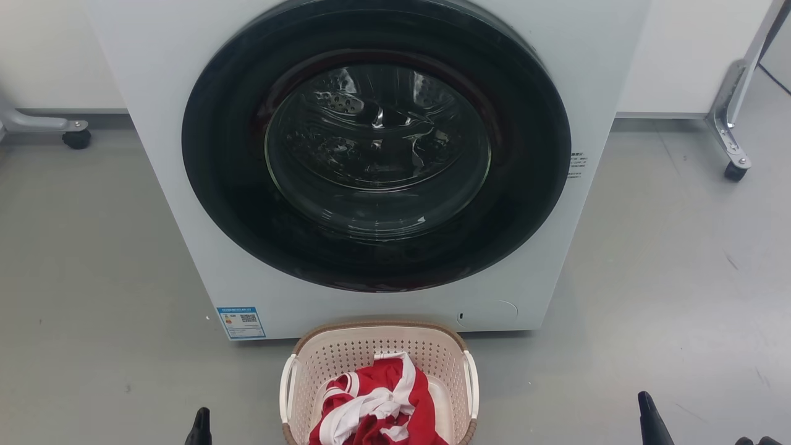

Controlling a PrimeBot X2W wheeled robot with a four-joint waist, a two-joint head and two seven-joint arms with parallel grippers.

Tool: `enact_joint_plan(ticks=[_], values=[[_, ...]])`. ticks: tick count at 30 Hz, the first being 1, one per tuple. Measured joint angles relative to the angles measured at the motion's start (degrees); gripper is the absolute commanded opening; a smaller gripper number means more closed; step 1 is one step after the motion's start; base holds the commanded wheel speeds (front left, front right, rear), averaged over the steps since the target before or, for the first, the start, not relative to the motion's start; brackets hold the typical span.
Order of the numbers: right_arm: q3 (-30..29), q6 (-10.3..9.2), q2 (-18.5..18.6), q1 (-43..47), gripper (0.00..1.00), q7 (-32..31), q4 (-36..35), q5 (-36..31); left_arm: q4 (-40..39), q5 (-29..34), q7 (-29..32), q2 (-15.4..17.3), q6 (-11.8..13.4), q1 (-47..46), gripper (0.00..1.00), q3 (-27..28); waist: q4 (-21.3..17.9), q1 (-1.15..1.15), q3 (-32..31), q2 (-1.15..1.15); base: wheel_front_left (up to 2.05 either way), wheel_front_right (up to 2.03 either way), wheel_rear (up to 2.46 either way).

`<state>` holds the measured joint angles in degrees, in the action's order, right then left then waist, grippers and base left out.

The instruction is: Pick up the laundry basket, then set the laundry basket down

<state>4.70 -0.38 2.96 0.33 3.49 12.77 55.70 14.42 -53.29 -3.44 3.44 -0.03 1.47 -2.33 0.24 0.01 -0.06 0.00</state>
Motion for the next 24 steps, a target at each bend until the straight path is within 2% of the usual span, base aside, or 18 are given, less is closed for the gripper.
enact_joint_plan(ticks=[24], values=[[-6.3,3.76,-0.3,-2.5,0.0,-5.2,2.3,18.4,1.3,-19.4,5.3,-0.4,-3.5,-2.8,0.0,3.9,-0.1,0.0,0.1,0.0,0.0,0.0,0.0]])
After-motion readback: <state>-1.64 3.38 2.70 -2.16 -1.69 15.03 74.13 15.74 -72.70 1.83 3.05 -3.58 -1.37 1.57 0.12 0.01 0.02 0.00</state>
